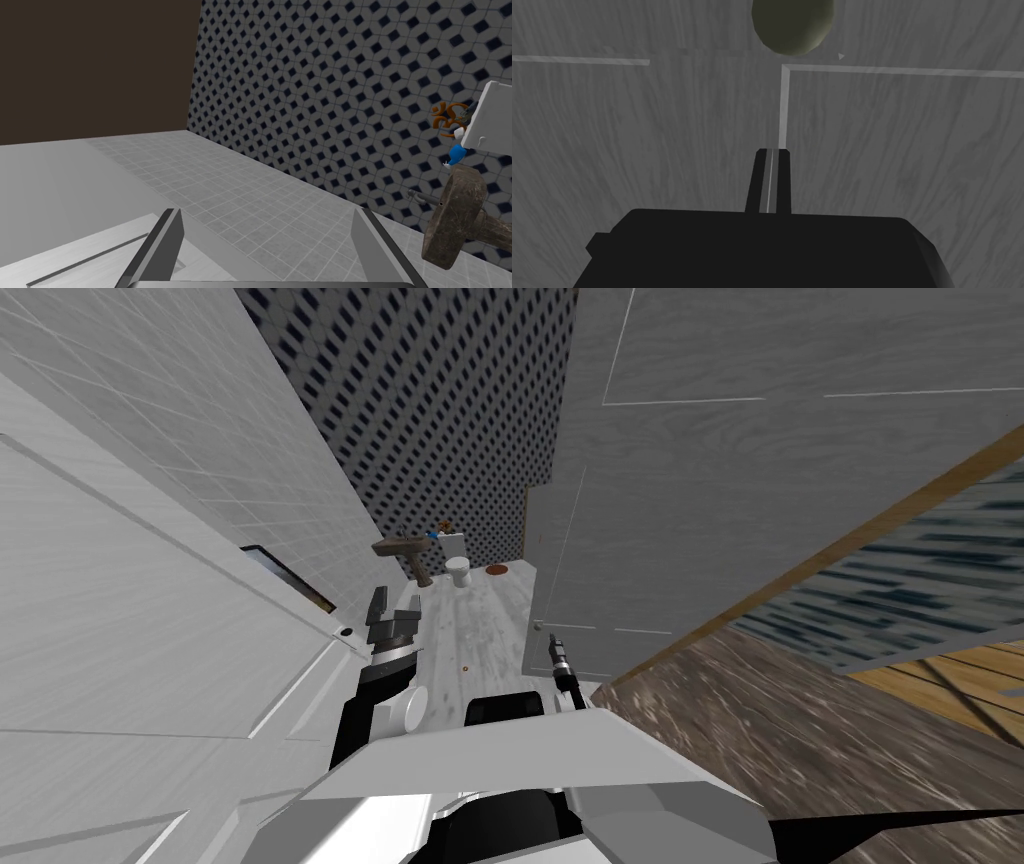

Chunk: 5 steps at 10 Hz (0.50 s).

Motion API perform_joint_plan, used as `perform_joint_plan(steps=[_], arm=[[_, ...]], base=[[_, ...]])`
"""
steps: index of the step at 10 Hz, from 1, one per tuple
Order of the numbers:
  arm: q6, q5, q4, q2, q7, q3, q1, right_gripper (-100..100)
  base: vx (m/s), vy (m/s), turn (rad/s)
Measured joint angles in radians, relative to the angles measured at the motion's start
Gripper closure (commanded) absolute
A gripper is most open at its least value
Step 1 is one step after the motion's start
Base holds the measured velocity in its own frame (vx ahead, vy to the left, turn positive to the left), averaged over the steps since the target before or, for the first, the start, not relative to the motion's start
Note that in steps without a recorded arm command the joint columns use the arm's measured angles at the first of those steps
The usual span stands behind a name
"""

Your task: Push the door open

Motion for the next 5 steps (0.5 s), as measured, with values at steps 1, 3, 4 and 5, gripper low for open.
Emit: perform_joint_plan(steps=[1,3,4,5], arm=[[0.002,-0.001,-0.004,0.002,0.001,0.0,0.002,-100],[0.009,-0.005,-0.017,0.012,0.003,-0.002,0.008,-100],[0.013,-0.006,-0.023,0.02,0.004,-0.003,0.011,-100],[0.014,-0.008,-0.027,0.03,0.006,-0.004,0.014,-100]], base=[[-0.125,0.137,-0.054],[-0.197,0.155,-0.061],[-0.196,0.134,-0.066],[-0.089,0.056,-0.018]])
